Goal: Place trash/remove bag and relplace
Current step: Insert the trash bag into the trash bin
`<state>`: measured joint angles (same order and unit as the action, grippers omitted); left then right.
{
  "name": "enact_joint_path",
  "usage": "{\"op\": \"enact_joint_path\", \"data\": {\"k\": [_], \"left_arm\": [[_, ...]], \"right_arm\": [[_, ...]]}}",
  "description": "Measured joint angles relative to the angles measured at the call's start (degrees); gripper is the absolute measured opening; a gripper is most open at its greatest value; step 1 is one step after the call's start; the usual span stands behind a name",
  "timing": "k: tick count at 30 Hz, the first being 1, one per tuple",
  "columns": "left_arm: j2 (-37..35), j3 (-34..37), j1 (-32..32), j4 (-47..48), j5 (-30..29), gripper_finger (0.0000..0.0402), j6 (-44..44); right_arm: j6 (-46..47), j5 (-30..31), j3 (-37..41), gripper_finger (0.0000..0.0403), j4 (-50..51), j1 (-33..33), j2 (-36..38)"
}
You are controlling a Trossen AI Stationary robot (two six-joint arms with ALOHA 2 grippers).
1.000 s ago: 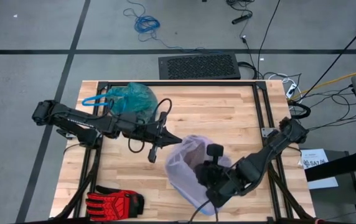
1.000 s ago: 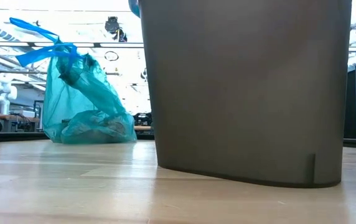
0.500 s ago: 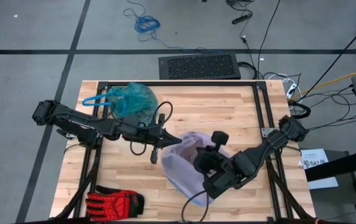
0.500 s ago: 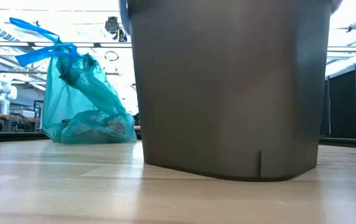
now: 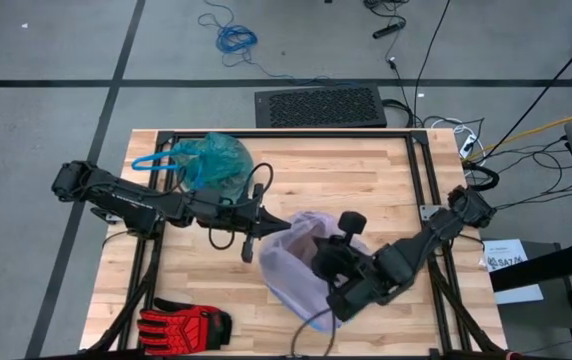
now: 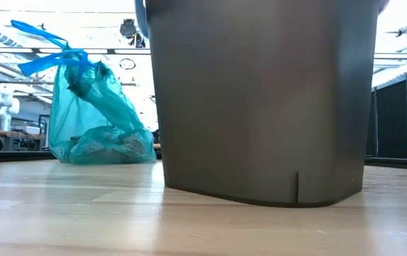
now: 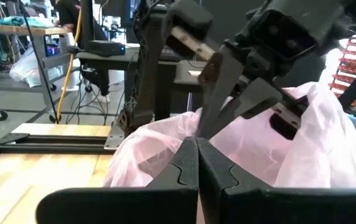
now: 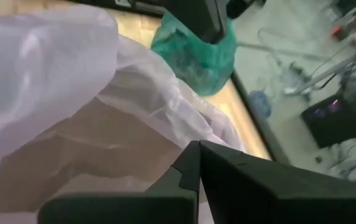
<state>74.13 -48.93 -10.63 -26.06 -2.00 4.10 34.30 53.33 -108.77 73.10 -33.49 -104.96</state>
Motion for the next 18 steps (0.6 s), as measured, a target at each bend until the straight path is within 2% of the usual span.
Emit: {"op": "enact_joint_path", "data": {"k": [7,10,15,18], "left_arm": [[-0.30,0.00,0.11,0.02,0.00,0.0000,0.00],[-0.30,0.00,0.11,-0.48,0.00,0.0000,0.00],[-0.28,0.00,0.11,-1.24,-0.20,0.0000,-2.37],[-0.79,-0.02,0.29,-2.03,-0.22,0.0000,-7.65]], "right_arm": [[2.24,7.95,-4.09,0.0000,8.48,-1.68,0.19],[2.62,8.88,-5.42,0.0000,9.53,0.41,0.23],[0.70,6.56,-4.53,0.0000,9.84,5.46,0.23],[0.59,9.87,-3.13,0.0000,11.25,8.78,0.17]]}}
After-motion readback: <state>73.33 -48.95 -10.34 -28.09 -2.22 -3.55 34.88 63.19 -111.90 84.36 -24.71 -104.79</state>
